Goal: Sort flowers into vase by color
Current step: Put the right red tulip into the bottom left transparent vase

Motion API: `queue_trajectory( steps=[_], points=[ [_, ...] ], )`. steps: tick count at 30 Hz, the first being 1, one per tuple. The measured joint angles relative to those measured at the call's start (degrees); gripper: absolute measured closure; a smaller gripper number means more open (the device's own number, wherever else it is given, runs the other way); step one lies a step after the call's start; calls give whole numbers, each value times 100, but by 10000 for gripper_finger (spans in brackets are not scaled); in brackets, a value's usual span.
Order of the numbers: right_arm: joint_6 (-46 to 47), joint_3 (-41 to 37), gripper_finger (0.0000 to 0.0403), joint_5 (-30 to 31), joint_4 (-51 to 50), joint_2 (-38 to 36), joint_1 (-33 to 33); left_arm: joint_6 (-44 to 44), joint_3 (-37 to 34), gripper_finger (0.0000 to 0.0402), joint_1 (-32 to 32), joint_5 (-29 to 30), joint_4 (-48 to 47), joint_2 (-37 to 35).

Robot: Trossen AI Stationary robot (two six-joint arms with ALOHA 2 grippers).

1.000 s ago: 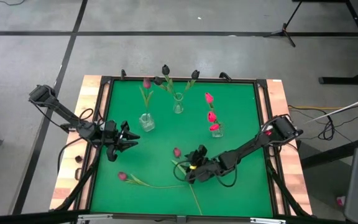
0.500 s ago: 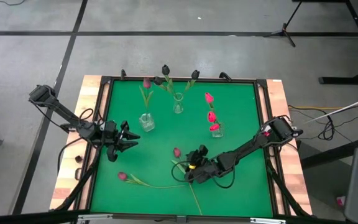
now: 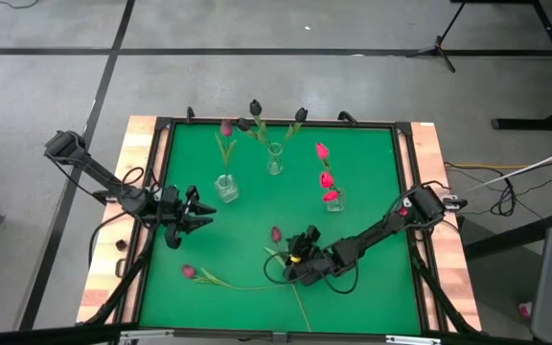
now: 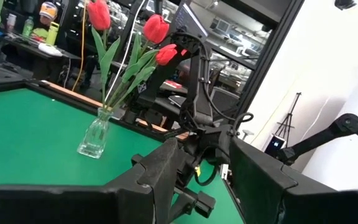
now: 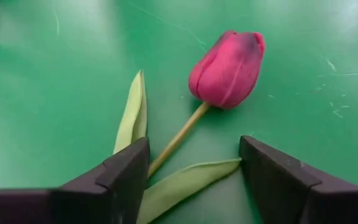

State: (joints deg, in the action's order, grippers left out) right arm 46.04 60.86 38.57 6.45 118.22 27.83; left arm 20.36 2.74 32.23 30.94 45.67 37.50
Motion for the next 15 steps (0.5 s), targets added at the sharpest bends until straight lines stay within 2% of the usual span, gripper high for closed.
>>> queue_trajectory(
  steps=[3, 13, 15],
  points=[
    [-9, -2, 192, 38, 25, 7, -2, 22, 0, 258, 0, 97, 0, 0],
    [247, -2, 371, -136, 37, 8, -22, 22, 0, 258, 0, 310, 2, 0],
    [317, -2, 393, -121, 37, 8, -38, 24, 0, 258, 0, 310, 2, 0]
  ],
)
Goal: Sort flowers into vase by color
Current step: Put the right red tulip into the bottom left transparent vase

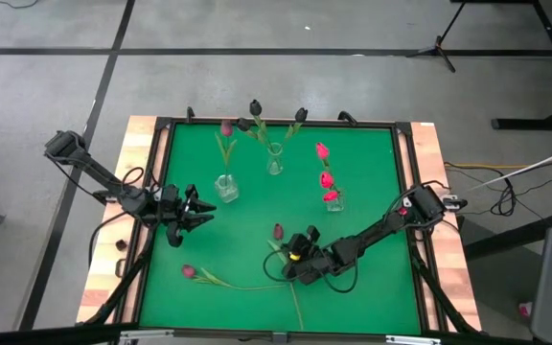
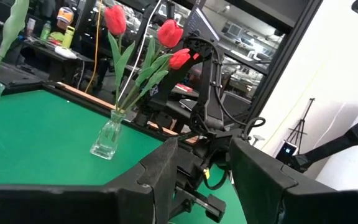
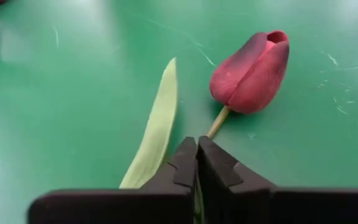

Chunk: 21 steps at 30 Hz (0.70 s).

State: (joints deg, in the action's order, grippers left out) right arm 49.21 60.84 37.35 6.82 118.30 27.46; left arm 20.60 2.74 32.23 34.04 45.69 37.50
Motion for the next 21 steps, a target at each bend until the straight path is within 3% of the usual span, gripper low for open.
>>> queue_trajectory(
  steps=[11, 21],
  points=[
    [-59, -24, 398, 218, 58, -121, -51, -8, 0, 258, 0, 23, 0, 0],
    [-1098, -24, 401, 568, 506, -616, -178, 49, 0, 258, -1, 745, -12, 0]
  ],
)
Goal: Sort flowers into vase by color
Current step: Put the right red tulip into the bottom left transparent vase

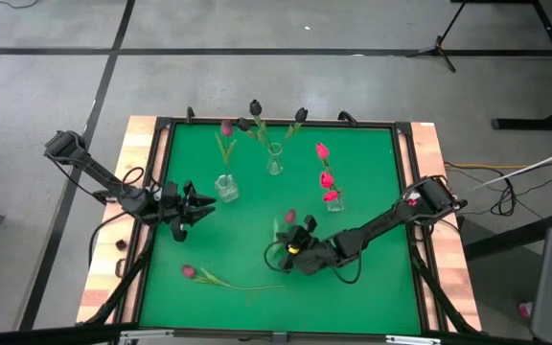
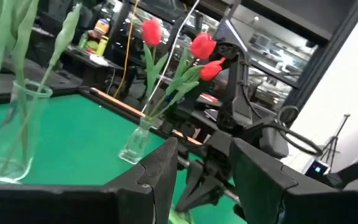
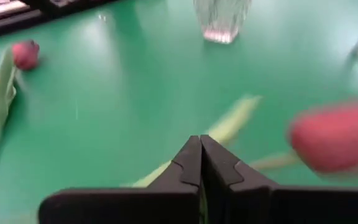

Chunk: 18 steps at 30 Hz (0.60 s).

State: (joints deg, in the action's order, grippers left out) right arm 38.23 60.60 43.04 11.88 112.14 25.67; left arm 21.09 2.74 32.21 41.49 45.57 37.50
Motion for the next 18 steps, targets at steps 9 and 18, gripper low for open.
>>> queue_trajectory(
  steps=[9, 18],
  points=[
    [-1055, 4, 402, -7, 564, -301, -214, 415, 0, 258, -28, 134, -5, 0],
    [-1980, 285, 402, -721, 920, -326, -575, 1624, 0, 258, -351, -85, -397, 270]
  ],
)
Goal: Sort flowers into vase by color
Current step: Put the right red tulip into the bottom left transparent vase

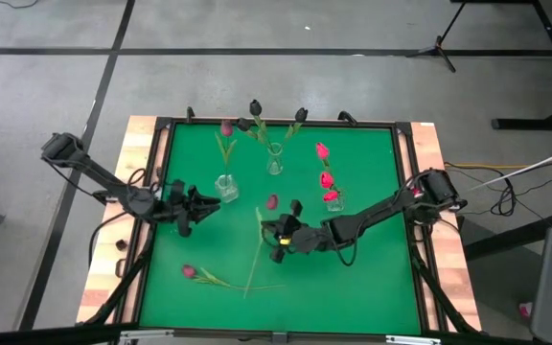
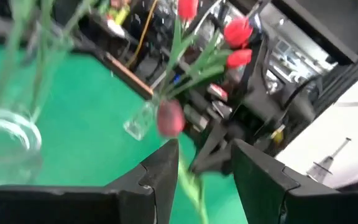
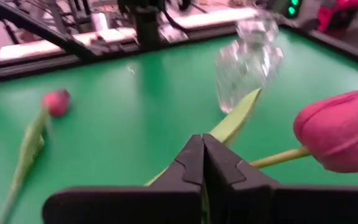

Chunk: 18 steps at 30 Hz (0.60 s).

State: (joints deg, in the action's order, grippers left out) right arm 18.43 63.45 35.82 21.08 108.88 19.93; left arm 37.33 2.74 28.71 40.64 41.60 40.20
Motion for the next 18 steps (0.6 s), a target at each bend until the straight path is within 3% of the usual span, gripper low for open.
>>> queue_trajectory(
  steps=[7, 18],
  points=[
    [-1104, 994, 403, -239, -690, -4, -106, 809, 0, 258, -222, -728, -58, 407],
    [-2230, 1989, 403, -393, -1185, -4, -237, 873, 0, 258, -221, -880, 372, 563]
  ],
)
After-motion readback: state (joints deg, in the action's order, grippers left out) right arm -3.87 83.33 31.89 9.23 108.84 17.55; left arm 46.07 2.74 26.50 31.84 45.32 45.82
